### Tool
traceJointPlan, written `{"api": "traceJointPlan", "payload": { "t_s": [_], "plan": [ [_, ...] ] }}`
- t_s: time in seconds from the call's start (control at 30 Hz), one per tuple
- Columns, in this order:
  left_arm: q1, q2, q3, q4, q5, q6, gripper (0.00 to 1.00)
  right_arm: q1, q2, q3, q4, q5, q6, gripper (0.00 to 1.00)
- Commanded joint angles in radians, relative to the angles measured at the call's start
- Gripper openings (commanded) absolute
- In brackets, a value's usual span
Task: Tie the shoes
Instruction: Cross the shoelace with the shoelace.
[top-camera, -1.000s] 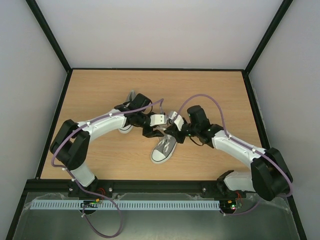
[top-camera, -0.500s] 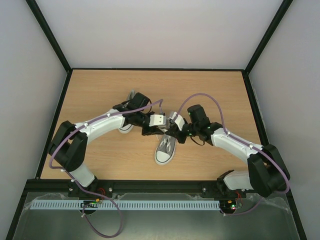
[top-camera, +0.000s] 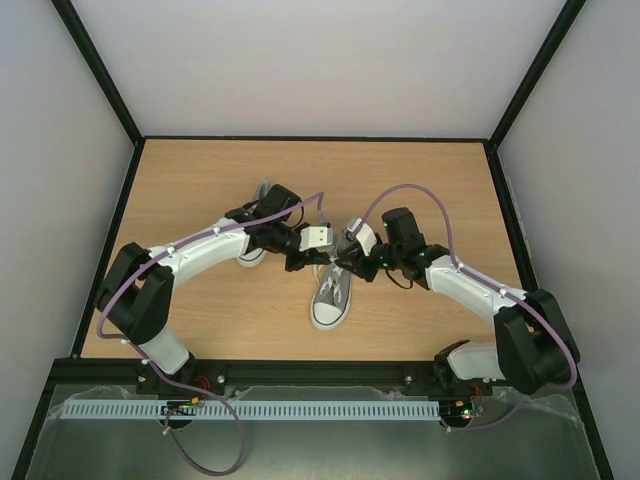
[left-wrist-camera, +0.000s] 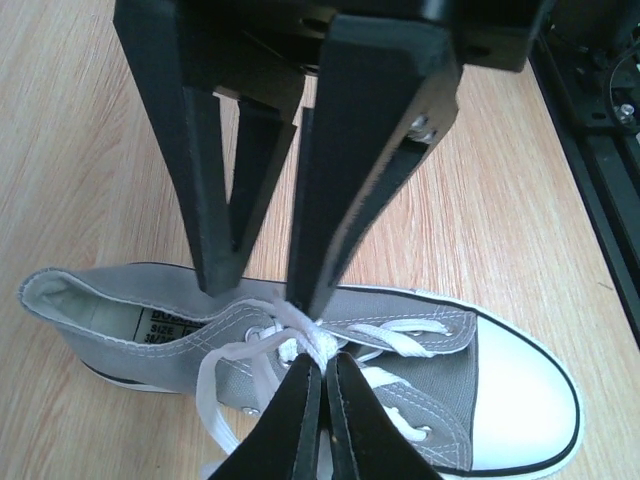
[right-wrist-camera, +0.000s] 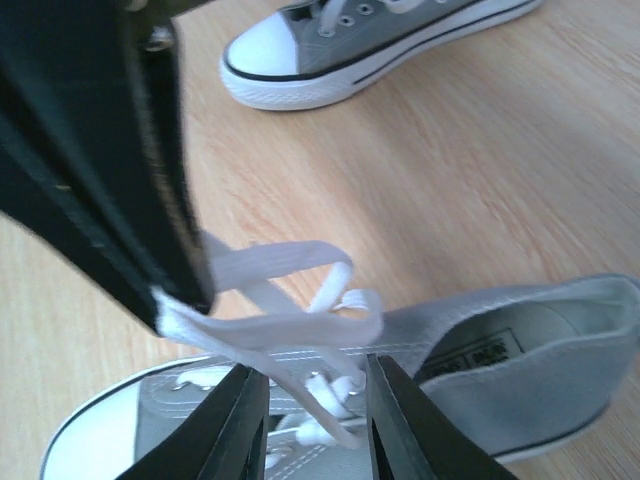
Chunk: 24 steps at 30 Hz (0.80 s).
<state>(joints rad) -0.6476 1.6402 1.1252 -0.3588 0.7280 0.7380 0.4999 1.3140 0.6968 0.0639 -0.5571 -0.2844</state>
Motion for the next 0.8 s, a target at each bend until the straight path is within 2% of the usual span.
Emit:
{"api": "traceJointPlan", "payload": {
  "t_s": [0.0, 0.1, 0.33, 0.43, 0.53, 0.63, 0.77],
  "plan": [
    [0.003, -0.003, 0.026, -0.004, 0.046, -0.106, 0.02, -0.009, -0.017, -0.028, 0.059, 0.092, 0.072, 0.3],
    [0.003, 0.027, 0.056, -0.008, 0.035, -0.181, 0.03, -0.009, -0.042, -0.038, 0.073, 0.118, 0.094, 0.33],
    [0.021, 0.092, 0.109, -0.013, -0.011, -0.328, 0.02, -0.004, -0.221, -0.155, 0.154, 0.104, 0.166, 0.35],
    [0.022, 0.092, 0.11, -0.012, 0.002, -0.336, 0.02, 0.04, -0.296, -0.232, 0.227, 0.113, 0.182, 0.34],
    [0.021, 0.087, 0.108, -0.01, 0.007, -0.333, 0.03, 0.084, -0.345, -0.326, 0.39, 0.113, 0.21, 0.32],
    [0.021, 0.084, 0.108, -0.011, 0.004, -0.328, 0.02, 0.122, -0.304, -0.365, 0.54, 0.1, 0.259, 0.31],
    [0.021, 0.083, 0.11, -0.012, -0.001, -0.326, 0.02, 0.144, -0.175, -0.321, 0.586, 0.162, 0.277, 0.28]
  ]
}}
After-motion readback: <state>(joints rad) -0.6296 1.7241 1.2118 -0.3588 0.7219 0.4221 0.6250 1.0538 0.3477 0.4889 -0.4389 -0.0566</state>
